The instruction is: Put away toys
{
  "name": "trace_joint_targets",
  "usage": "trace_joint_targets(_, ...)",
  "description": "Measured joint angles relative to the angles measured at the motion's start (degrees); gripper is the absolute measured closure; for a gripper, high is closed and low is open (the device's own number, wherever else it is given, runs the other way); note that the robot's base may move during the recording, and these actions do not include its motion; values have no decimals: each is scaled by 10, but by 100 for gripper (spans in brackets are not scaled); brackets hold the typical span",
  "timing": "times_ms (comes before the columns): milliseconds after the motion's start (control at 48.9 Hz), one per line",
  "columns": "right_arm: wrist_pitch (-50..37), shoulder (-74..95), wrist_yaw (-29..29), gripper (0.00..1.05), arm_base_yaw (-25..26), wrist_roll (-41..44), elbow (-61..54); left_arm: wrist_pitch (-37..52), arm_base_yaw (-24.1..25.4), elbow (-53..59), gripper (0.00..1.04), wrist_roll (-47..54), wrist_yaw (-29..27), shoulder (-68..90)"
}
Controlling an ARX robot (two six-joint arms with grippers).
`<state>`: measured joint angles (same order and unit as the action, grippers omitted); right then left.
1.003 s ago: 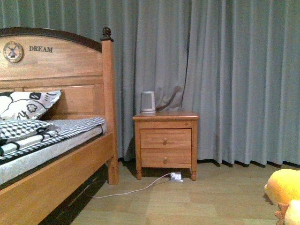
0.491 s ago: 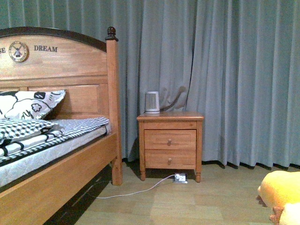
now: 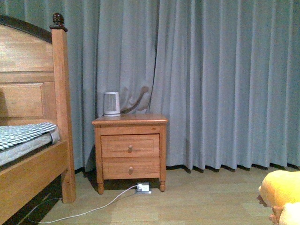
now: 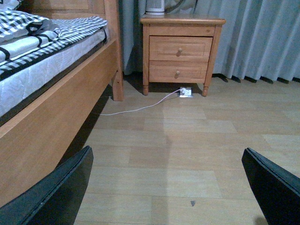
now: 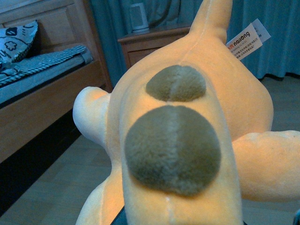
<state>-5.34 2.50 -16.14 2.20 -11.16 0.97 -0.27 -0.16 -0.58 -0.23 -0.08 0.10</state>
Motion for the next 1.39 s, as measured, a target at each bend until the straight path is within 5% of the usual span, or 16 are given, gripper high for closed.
trace_joint_targets(1391, 0, 0, 0, 97, 0, 0, 0, 0, 0, 0, 6, 0, 0, 0)
